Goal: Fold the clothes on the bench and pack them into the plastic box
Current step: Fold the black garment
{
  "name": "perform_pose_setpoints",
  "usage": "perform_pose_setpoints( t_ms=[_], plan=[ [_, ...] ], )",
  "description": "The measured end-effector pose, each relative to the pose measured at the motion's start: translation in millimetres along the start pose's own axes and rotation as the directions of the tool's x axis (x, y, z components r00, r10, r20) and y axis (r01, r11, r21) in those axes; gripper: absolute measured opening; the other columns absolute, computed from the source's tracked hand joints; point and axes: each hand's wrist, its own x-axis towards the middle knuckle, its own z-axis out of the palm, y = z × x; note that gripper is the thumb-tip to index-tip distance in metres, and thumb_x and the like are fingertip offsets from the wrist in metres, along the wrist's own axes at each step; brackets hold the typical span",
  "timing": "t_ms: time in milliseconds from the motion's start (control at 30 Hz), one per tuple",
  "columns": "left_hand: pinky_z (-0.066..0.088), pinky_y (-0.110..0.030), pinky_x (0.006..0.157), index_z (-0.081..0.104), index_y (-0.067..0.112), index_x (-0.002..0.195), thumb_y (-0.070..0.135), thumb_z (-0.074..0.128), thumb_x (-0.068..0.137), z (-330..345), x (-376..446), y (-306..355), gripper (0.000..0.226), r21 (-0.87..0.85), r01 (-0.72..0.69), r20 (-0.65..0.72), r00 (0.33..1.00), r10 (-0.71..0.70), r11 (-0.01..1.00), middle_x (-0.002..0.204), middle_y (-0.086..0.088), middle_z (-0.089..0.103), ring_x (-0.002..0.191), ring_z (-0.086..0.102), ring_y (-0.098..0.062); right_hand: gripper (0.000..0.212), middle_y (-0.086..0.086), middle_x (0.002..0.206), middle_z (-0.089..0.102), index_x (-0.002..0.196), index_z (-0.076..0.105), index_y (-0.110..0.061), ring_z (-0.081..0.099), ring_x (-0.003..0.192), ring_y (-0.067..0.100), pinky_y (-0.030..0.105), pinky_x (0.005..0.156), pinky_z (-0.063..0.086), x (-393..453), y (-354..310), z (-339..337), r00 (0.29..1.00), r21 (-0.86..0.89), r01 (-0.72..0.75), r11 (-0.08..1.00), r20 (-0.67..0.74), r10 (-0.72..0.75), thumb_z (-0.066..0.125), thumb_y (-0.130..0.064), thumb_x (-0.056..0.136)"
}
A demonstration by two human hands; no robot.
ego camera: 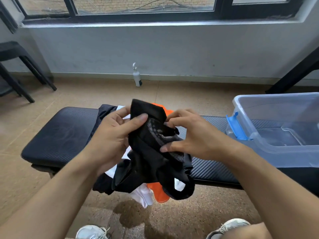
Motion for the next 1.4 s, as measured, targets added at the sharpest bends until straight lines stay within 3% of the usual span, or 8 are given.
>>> perform_pose_setpoints(
  t_ms=[200,333,533,700,867,1133,1300,1400],
  plan=[
    [0.061,-0.028,0.070,0.066,0.020,0.098,0.014,0.063,0.095,-23,19,11,0.007,-0.055,-0.147,-0.310,0.943,0.123,0.988,0.089,-0.005,0.072,0.071,0.070,-0.013,0.031,-0.021,0.127,0.059,0.076,0.054,-0.046,0.039,0.138,0.007,0.013,0.106,0.032,-20,-33,-17,0.967,0.121,0.250,0.961,-0.074,-0.242,0.083,-0.053,0.069],
    [0.060,-0.030,0.067,0.065,0.021,0.098,0.015,0.062,0.098,-33,24,9,0.007,-0.008,-0.180,-0.398,0.903,0.162,0.984,0.087,-0.005,0.070,0.070,0.067,-0.015,0.030,-0.016,0.118,0.063,0.077,0.056,-0.039,0.046,0.135,0.017,0.025,0.104,0.041,-28,-48,-21,0.944,0.187,0.331,0.925,-0.061,-0.326,0.084,-0.049,0.072],
    [0.061,-0.033,0.073,0.064,0.020,0.099,0.013,0.062,0.098,-47,26,15,0.008,-0.035,-0.218,-0.422,0.888,0.183,0.975,0.090,-0.006,0.071,0.073,0.068,-0.016,0.026,0.007,0.104,0.067,0.079,0.065,-0.005,0.064,0.102,0.030,0.046,0.089,0.050,-37,-40,-41,0.944,0.472,0.324,0.820,-0.110,-0.310,0.079,-0.027,0.083],
    [0.062,-0.029,0.073,0.065,0.020,0.100,0.012,0.060,0.099,-45,26,15,0.010,-0.045,-0.217,-0.373,0.909,0.185,0.975,0.091,-0.006,0.073,0.075,0.070,-0.015,0.009,-0.010,0.075,0.061,0.085,0.064,-0.022,0.057,0.070,0.005,0.018,0.066,0.048,-33,-40,-41,0.946,0.690,0.318,0.651,-0.278,-0.168,0.067,-0.024,0.093],
    [0.061,-0.034,0.076,0.065,0.020,0.100,0.013,0.059,0.101,-57,32,10,0.009,0.054,-0.192,-0.451,0.871,0.196,0.980,0.091,-0.002,0.074,0.077,0.071,-0.015,0.017,-0.019,0.087,0.068,0.104,0.071,-0.025,0.065,0.081,0.008,0.037,0.069,0.052,-30,-27,-38,0.930,-0.004,0.209,0.978,-0.307,-0.200,0.055,-0.028,0.098],
    [0.056,-0.018,0.061,0.062,0.008,0.113,0.009,0.057,0.102,-66,37,3,0.012,0.316,-0.236,-0.477,0.798,0.368,0.919,0.087,-0.001,0.069,0.066,0.066,-0.002,0.006,-0.013,0.066,0.067,0.092,0.067,-0.033,0.058,0.066,0.024,0.032,0.079,0.037,-35,-19,-50,0.901,-0.525,-0.052,0.850,-0.392,-0.187,0.064,-0.036,0.089],
    [0.056,-0.021,0.061,0.064,0.018,0.100,0.010,0.058,0.101,-78,43,-3,0.010,0.276,-0.195,-0.531,0.786,0.318,0.941,0.082,0.004,0.070,0.066,0.065,-0.005,0.005,-0.010,0.089,0.066,0.091,0.071,-0.041,0.061,0.098,0.020,0.033,0.089,0.045,-27,-5,-44,0.919,0.114,0.099,0.989,-0.392,-0.047,0.072,-0.036,0.088],
    [0.055,-0.022,0.062,0.065,0.017,0.100,0.010,0.058,0.101,-81,47,-7,0.010,0.306,-0.160,-0.530,0.790,0.307,0.939,0.084,0.003,0.069,0.067,0.064,-0.005,0.009,0.001,0.101,0.068,0.097,0.073,-0.029,0.064,0.108,0.016,0.022,0.093,0.049,-26,-16,-36,0.910,0.545,0.297,0.784,-0.410,-0.060,0.066,-0.030,0.092]
  ],
)
